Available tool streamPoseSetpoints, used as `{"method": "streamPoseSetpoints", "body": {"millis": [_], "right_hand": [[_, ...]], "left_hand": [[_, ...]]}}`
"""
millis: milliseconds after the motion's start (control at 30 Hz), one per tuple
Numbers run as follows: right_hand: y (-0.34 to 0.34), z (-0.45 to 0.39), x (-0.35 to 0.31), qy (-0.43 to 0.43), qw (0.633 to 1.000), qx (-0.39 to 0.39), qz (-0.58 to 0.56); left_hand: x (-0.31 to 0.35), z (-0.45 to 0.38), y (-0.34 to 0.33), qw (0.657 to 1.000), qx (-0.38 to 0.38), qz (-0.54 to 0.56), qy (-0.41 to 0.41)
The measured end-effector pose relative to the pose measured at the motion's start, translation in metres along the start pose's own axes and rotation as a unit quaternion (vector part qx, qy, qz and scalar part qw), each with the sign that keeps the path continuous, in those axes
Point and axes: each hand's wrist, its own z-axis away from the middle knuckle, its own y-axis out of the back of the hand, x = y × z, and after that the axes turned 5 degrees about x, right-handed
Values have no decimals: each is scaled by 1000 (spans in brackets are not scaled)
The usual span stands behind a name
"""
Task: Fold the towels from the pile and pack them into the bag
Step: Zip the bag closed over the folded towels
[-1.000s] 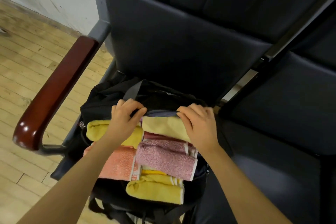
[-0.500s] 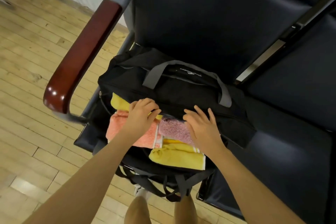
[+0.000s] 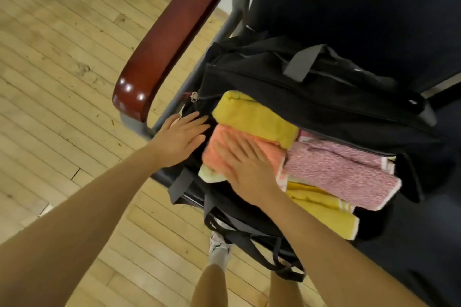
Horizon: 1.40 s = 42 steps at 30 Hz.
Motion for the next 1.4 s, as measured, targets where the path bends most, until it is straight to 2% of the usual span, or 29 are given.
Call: {"method": "streamPoseSetpoints", "body": {"millis": [67,233,333,433,533,667,733,900,1000,1100,1200,1300,1400], "right_hand": [[-9,-5,2,-31,999,-8,7],[-15,-11,0,-50,998,-24,16],[-11,-16,0,-61,998,-25,7],[-7,-19,-1,-70,997,-38,-5],[-5,-22,1,-77,995,-57,1],[-1,-22,0,-92,993,-68,-3],[0,-20,-1,-96,993,-72,-8],[11,-9,-12,-96,991,-83,-36],[22,4,-35,-69,984,-103,-131],[30,14,-52,-93,973,-75,-195],[36,22,-51,-137,959,-35,-246],[44,33,-57,-124,955,77,-259],[53,38,-63,-147,944,162,-247]], "left_hand": [[-11,-3,-9,997,-21,-67,-22],[-6,-5,-22,985,136,-109,-20],[-13,-1,-23,973,181,-130,-56],[-12,8,-21,974,184,-118,-59],[-8,20,-13,980,175,-71,-65],[-9,50,7,982,154,71,-86],[-2,62,14,980,153,89,-86],[16,74,13,969,214,109,-50],[32,73,12,957,255,133,-37],[39,74,16,953,251,166,-26],[37,75,19,961,229,151,-25],[45,73,20,979,189,70,-30],[58,68,26,982,174,16,-66]]}}
